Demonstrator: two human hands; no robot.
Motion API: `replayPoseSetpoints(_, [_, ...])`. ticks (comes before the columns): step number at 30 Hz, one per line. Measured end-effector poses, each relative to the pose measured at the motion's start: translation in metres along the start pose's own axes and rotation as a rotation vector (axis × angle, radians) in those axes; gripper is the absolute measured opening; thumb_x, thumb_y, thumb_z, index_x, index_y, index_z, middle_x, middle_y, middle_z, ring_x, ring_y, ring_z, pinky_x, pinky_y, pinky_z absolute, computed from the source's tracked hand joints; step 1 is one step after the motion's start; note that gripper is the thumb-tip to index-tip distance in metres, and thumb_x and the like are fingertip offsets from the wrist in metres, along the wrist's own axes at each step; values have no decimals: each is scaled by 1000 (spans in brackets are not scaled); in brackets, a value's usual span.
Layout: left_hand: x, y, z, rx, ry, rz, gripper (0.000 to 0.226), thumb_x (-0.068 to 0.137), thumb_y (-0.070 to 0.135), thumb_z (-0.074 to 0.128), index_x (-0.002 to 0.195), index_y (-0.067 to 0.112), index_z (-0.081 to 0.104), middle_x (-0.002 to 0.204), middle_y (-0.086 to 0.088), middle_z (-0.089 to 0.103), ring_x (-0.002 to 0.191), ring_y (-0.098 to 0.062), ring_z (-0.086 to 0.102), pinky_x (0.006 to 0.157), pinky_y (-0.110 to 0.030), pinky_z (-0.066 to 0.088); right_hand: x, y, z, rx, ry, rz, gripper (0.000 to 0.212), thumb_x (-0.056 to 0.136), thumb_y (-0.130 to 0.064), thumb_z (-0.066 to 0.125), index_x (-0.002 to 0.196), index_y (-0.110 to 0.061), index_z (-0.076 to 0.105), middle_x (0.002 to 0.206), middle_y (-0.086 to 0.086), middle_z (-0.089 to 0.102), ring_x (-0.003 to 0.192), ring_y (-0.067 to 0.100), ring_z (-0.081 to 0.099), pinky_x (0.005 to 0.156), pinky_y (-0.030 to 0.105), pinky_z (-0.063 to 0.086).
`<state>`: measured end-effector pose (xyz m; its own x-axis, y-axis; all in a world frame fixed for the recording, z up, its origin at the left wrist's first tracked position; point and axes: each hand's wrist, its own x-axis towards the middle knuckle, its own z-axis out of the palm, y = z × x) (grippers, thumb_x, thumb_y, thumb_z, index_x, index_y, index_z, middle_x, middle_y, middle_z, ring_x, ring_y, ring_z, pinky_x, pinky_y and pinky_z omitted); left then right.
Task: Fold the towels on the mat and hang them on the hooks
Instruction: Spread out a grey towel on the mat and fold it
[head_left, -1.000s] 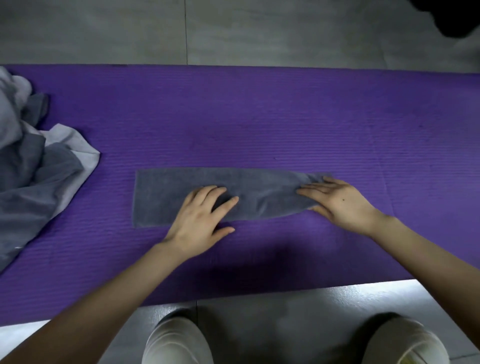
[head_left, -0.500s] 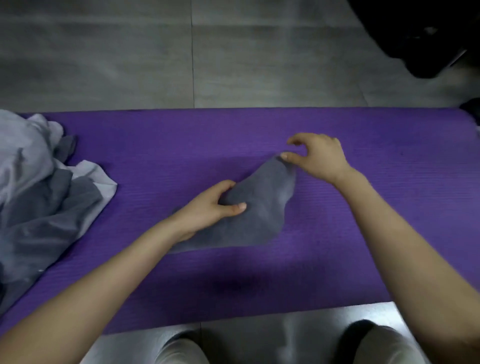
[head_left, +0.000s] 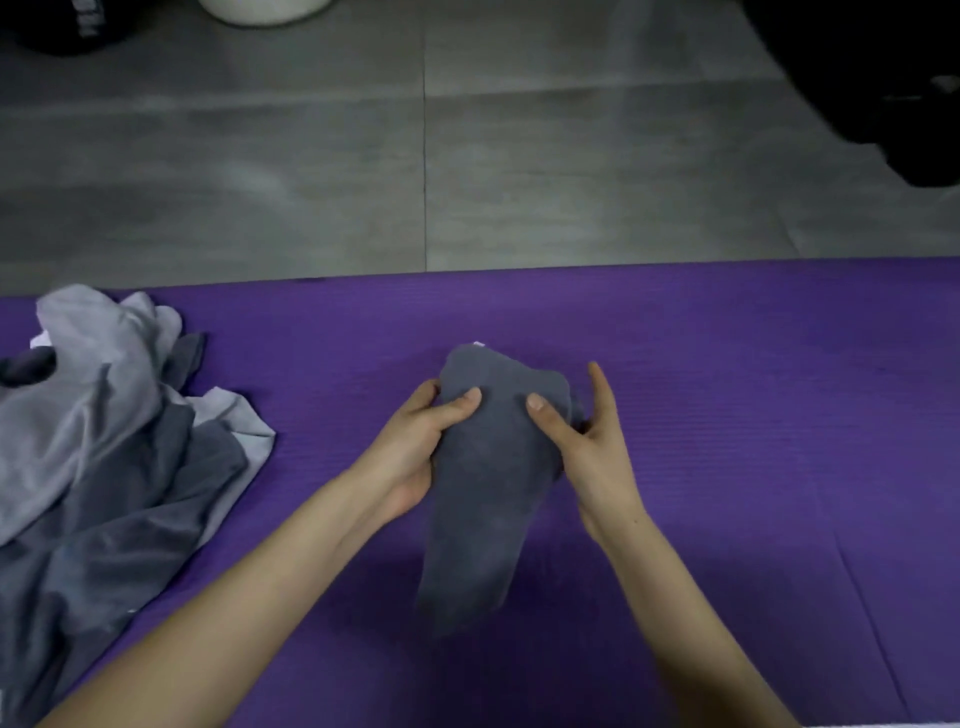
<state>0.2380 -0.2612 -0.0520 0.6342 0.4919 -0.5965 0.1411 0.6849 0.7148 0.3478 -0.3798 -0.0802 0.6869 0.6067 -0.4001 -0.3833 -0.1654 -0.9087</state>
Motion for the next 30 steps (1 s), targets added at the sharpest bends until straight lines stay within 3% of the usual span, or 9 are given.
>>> replayPoseSetpoints(4, [17,16,-2,341,101,107,71,77,10,73,134,18,31,114,-5,65,100,-12,65,85,-25,52,20,-23,-5,-191,-127,-62,94,77,-23,75,144,-47,13,118,8,64,110,18,62,88,25,52])
replayPoseSetpoints(7, [14,31,0,567,26,258,101,69,9,80,136,46,15,122,10,59,108,3,57,90,-12,44,24,-49,-12,-322,-401,-79,93,77,-2,73,136,-53,22,141,-16,44,130,1,42,102,19,39])
replayPoseSetpoints(10, [-7,48,13,1040,7,342,90,67,10,81,137,39,33,123,7,56,96,-1,54,73,1,34,11,-75,-14,-652,-361,-177,89,74,3,72,129,-53,31,128,-9,51,111,1,52,87,4,36])
replayPoseSetpoints(13, [-36,64,34,1277,70,410,74,73,14,76,138,24,43,104,-11,62,78,-17,53,67,-16,35,-19,-105,-10,-967,-185,-280,71,76,-7,73,136,-32,45,104,6,62,77,15,55,72,21,38])
replayPoseSetpoints(18, [-90,100,83,1578,95,364,46,77,25,72,121,19,60,108,-18,50,97,-38,47,83,-41,42,-73,-169,-15,-1220,-2,-397,40,65,-21,66,105,-22,64,76,6,69,54,28,62,60,31,36])
replayPoseSetpoints(20, [-114,124,101,1543,45,349,44,72,29,76,114,19,63,116,-13,46,103,-34,43,91,-41,38,-93,-213,-20,-1236,-66,-226,43,66,-30,62,108,-22,66,87,6,71,69,30,66,64,34,39])
replayPoseSetpoints(22, [-143,154,118,1261,-100,218,45,70,18,79,112,17,62,120,-5,45,110,-25,46,95,-32,37,-114,-262,-28,-1116,-212,22,49,74,-39,63,120,-23,60,107,4,69,96,29,63,79,39,44])
replayPoseSetpoints(26, [-227,229,170,711,-47,-26,54,72,7,78,116,25,54,114,11,50,101,-1,50,77,-10,46,-161,-367,-40,-994,-327,127,46,78,-30,73,121,-21,56,112,0,65,105,26,59,84,35,42])
replayPoseSetpoints(30, [-306,288,216,797,-26,6,59,72,13,78,124,19,51,117,7,48,110,-16,51,91,-30,49,-217,-472,-36,-1129,-331,58,44,81,-34,69,121,-25,54,114,-2,65,106,25,59,88,36,42])
